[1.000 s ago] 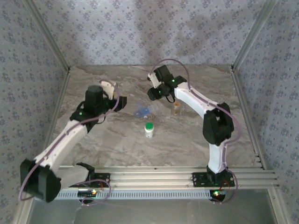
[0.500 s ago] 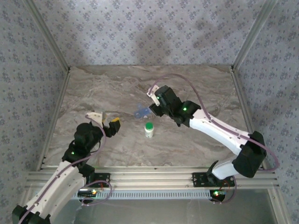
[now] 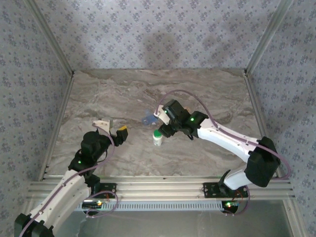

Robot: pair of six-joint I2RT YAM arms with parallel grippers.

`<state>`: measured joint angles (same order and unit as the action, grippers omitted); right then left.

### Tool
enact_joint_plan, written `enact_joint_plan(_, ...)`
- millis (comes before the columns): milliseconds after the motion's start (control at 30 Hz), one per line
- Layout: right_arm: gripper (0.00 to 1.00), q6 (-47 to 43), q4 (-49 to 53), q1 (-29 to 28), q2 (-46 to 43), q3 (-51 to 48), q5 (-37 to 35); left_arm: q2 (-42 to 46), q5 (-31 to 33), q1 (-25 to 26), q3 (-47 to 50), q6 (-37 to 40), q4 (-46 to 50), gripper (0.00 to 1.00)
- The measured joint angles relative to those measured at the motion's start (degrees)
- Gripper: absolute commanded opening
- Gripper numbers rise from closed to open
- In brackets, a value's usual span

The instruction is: Sort the pills into containers

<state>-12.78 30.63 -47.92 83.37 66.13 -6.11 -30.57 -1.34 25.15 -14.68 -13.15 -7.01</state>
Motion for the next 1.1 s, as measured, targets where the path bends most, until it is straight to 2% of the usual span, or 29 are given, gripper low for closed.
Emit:
enact_joint_plan(267, 0.70, -1.29, 6.54, 0.00, 7.82, 6.25, 1.90, -2.47, 0.85, 0.00, 0.90, 0.09, -2.32, 0.83)
enact_joint_plan(500, 0.71, -1.25, 9.33, 0.07, 10.75, 9.18, 2.93, -3.15, 1.01, 0.00, 1.01, 0.22, -2.21, 0.83)
enact_joint_plan(733, 0.67, -0.87, 12.07, 1.20, 14.88, 13.64, 5.11, -1.03, 1.01, 0.00, 1.01, 0.24, -1.97, 0.83)
enact_joint_plan(1100, 0.67, 2.47, 14.14, 1.79, 15.56, 15.08, 6.58, 0.20, 0.98, 0.00, 1.01, 0.22, -0.63, 0.84)
